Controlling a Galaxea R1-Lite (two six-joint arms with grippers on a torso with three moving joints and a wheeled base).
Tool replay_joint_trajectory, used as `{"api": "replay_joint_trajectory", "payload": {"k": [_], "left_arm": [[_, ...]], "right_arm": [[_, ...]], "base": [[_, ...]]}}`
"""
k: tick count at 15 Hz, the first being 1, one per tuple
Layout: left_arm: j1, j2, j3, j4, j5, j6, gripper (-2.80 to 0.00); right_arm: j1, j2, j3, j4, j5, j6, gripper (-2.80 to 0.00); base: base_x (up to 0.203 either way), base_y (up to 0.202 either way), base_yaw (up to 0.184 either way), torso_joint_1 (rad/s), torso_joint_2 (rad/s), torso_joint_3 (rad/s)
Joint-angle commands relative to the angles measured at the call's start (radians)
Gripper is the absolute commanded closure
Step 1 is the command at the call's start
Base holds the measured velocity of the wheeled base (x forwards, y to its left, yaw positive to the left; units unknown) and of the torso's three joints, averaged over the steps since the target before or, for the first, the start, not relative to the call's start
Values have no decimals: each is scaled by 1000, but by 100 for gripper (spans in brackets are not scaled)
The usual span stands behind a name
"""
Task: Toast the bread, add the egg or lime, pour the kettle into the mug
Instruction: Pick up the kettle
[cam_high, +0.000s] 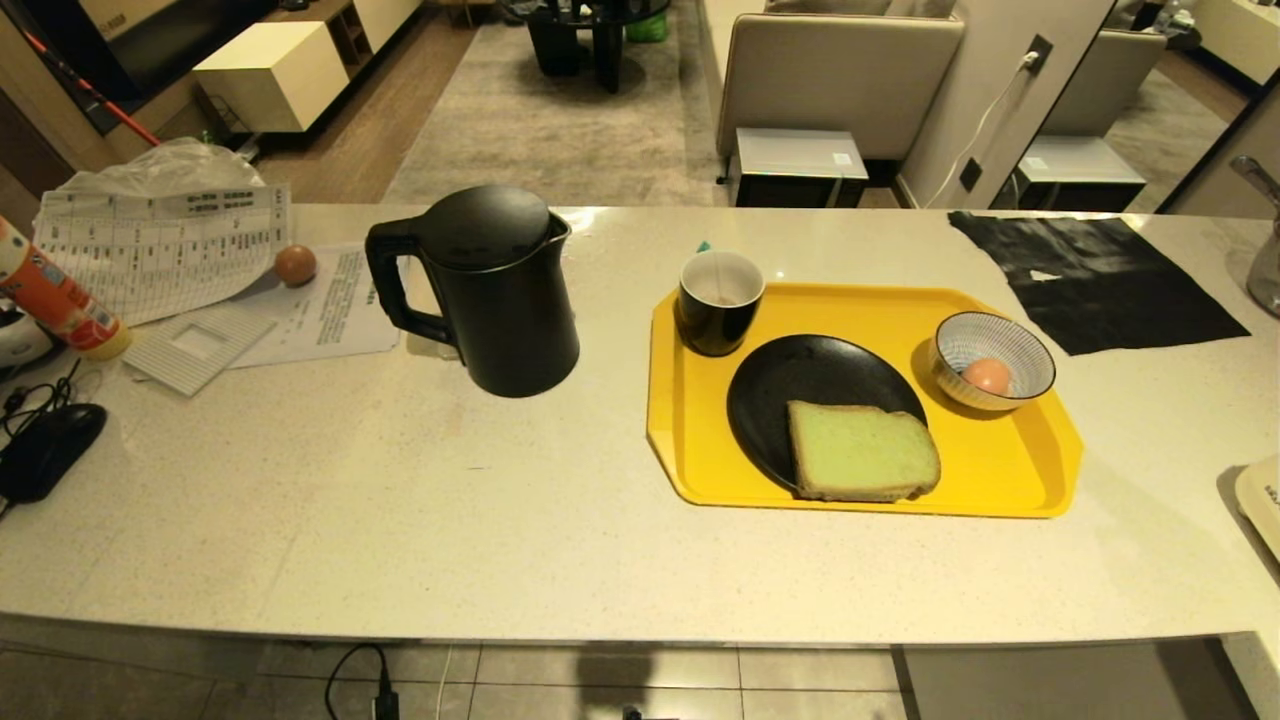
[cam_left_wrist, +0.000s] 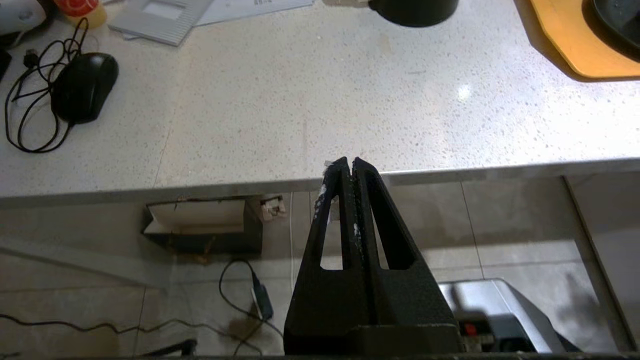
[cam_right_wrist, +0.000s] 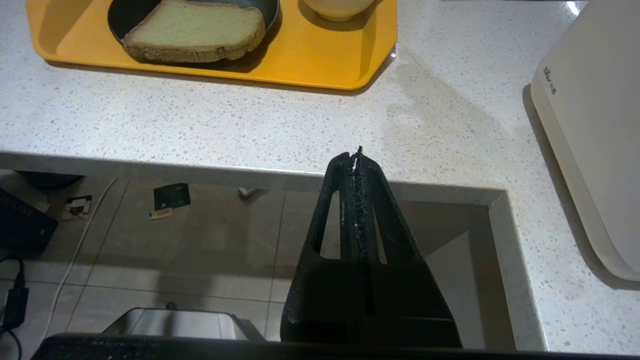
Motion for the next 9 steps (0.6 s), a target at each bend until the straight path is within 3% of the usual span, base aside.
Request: {"api": "replay_joint_trajectory", "payload": {"k": [1, 6, 9], "left_arm": [[-8, 168, -105, 13, -2, 0, 0], [-27, 478, -346, -63, 11, -7, 0], [0, 595, -368, -218, 47, -15, 0]], "right_arm": [[0, 2, 28, -1, 0, 0, 0], [0, 2, 28, -1, 0, 0, 0], [0, 2, 26, -1, 0, 0, 0]], "base": [[0, 0, 0, 0, 0, 0], [0, 0, 0, 0, 0, 0], [0, 0, 0, 0, 0, 0]]}}
